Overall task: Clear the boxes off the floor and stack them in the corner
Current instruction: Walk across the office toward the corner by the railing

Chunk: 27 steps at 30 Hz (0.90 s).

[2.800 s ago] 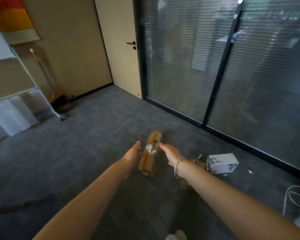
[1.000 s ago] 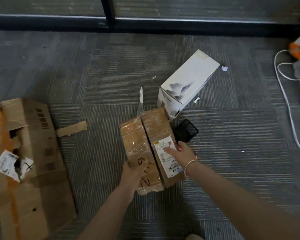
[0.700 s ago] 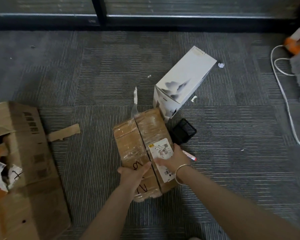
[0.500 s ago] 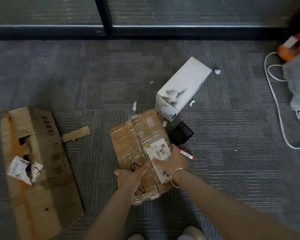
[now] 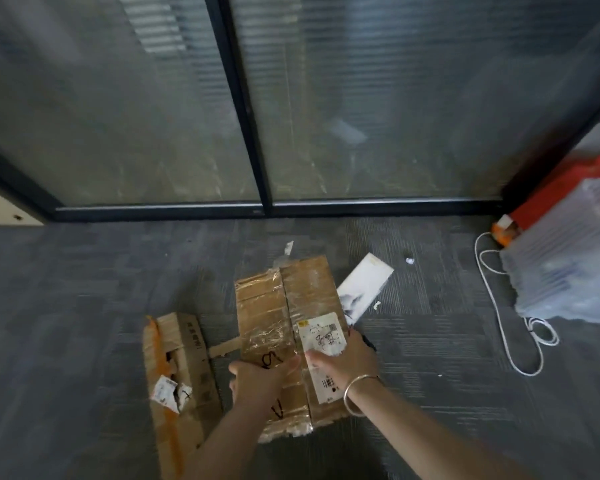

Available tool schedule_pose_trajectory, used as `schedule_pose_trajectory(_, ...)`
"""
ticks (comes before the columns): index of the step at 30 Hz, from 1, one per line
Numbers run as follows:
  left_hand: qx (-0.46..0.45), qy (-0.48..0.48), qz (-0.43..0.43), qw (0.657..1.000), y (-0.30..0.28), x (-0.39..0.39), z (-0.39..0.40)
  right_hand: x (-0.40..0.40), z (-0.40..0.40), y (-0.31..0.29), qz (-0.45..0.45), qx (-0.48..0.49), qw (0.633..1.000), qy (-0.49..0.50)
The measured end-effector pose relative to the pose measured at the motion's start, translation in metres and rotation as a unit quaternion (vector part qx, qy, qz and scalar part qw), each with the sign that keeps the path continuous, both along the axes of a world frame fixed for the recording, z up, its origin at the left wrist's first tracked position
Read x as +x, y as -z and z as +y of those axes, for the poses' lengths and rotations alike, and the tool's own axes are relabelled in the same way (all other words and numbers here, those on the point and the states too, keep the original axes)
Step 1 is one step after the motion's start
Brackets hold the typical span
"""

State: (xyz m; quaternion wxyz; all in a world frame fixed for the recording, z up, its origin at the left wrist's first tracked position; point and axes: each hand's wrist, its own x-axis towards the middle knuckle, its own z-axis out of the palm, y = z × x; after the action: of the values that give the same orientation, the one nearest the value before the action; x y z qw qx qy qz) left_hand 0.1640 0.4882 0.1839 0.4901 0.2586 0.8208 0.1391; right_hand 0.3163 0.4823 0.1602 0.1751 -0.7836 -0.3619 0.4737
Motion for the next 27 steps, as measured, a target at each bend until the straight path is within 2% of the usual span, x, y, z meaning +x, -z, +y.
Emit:
schedule_pose_trajectory(4,0.041,0.028,-0.022,0.999,-0.100,0.007,0.014,0.006,0.011,-0.102,-0.006,0.022,1.000,0.001)
schedule_pose_trajectory(8,0.084,0.088,0.016,0.992,-0.197,0.018,0.019,0.023,0.007,-0.191,0.002,0.048,0.998,0.032)
schedule_pose_trajectory(11,0.117,0.124,-0.031,0.985,-0.245,0.032,0.017,0.039,-0.006,-0.232,-0.008,0.072,0.996,0.051)
schedule_pose_trajectory(19,0.141,0.280,-0.050,0.948,-0.307,0.073,-0.012,0.070,-0.072,-0.309,-0.038,0.082,0.984,0.156)
schedule_pose_trajectory(25,0.183,0.415,-0.065,0.889,-0.329,0.120,-0.035,0.104,-0.127,-0.339,-0.059,0.087,0.962,0.250)
schedule_pose_trajectory(27,0.179,0.452,-0.082,0.870,-0.337,0.146,-0.052,0.120,-0.157,-0.349,-0.069,0.091,0.944,0.309)
